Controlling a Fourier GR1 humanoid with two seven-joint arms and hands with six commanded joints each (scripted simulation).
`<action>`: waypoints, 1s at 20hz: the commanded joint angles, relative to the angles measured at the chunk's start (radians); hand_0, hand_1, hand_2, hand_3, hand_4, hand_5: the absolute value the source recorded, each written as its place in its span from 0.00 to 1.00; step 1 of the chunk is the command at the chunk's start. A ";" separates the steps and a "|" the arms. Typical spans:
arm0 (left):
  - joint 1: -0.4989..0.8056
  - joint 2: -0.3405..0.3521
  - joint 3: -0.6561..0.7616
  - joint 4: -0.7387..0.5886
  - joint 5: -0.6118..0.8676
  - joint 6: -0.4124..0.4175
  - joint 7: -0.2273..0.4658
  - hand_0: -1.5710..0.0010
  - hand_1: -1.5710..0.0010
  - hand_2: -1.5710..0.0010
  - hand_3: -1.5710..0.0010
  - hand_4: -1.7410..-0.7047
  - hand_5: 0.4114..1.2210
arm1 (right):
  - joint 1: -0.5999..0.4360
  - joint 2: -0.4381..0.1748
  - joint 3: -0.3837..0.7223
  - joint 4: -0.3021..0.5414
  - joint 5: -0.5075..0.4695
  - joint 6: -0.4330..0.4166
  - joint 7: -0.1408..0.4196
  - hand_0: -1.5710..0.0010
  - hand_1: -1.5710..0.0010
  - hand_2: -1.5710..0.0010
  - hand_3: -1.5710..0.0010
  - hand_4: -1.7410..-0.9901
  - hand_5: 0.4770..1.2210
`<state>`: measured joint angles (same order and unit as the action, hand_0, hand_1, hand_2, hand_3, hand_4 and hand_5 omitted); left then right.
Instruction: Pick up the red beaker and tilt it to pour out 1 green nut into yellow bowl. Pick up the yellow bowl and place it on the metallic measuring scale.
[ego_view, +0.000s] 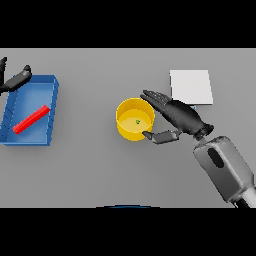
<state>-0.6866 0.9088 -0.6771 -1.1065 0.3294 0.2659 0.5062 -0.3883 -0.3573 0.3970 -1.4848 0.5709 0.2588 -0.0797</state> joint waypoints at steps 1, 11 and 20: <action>0.003 0.001 0.000 -0.002 0.002 0.000 -0.001 1.00 1.00 1.00 1.00 0.96 0.37 | -0.030 -0.009 0.018 0.020 0.017 0.022 -0.004 1.00 1.00 1.00 1.00 0.68 0.19; 0.014 -0.011 0.033 0.029 0.036 -0.007 -0.060 1.00 1.00 1.00 1.00 0.92 0.38 | -0.182 -0.022 0.169 0.132 0.124 0.143 -0.063 1.00 1.00 1.00 1.00 0.70 0.23; 0.017 -0.013 0.033 0.016 0.041 -0.001 -0.059 1.00 1.00 1.00 1.00 0.91 0.39 | -0.240 0.002 0.235 0.262 0.167 0.172 -0.110 1.00 1.00 1.00 1.00 0.63 0.27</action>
<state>-0.6691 0.8964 -0.6436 -1.0905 0.3705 0.2646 0.4479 -0.6283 -0.3546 0.6322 -1.2228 0.7380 0.4307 -0.1880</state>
